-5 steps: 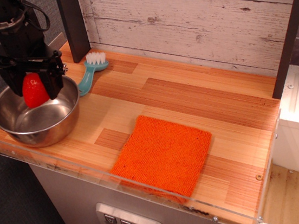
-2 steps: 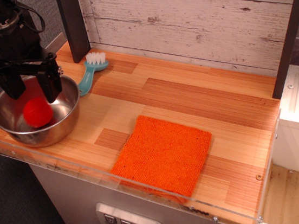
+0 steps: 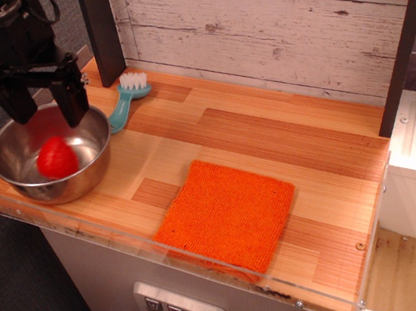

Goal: Set the strawberry into the pot.

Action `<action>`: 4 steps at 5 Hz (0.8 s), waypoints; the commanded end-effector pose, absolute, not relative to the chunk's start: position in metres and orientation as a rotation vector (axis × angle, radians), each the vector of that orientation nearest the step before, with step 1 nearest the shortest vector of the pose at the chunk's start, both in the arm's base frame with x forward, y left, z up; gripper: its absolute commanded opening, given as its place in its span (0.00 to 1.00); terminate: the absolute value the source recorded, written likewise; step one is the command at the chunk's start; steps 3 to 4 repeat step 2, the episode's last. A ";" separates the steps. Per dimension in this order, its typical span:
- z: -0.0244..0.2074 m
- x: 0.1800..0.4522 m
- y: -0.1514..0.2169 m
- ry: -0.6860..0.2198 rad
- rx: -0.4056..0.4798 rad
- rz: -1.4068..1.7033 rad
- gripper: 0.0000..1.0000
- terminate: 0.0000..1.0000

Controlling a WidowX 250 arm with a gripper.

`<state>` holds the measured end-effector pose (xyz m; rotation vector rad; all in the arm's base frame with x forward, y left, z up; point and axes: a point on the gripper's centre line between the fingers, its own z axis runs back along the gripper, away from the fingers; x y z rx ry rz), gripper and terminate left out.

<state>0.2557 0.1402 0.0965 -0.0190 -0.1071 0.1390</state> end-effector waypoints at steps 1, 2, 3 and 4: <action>0.110 0.253 0.144 -0.147 0.016 0.107 1.00 0.00; 0.110 0.253 0.144 -0.147 0.016 0.107 1.00 1.00; 0.110 0.253 0.144 -0.147 0.016 0.107 1.00 1.00; 0.110 0.253 0.144 -0.147 0.016 0.107 1.00 1.00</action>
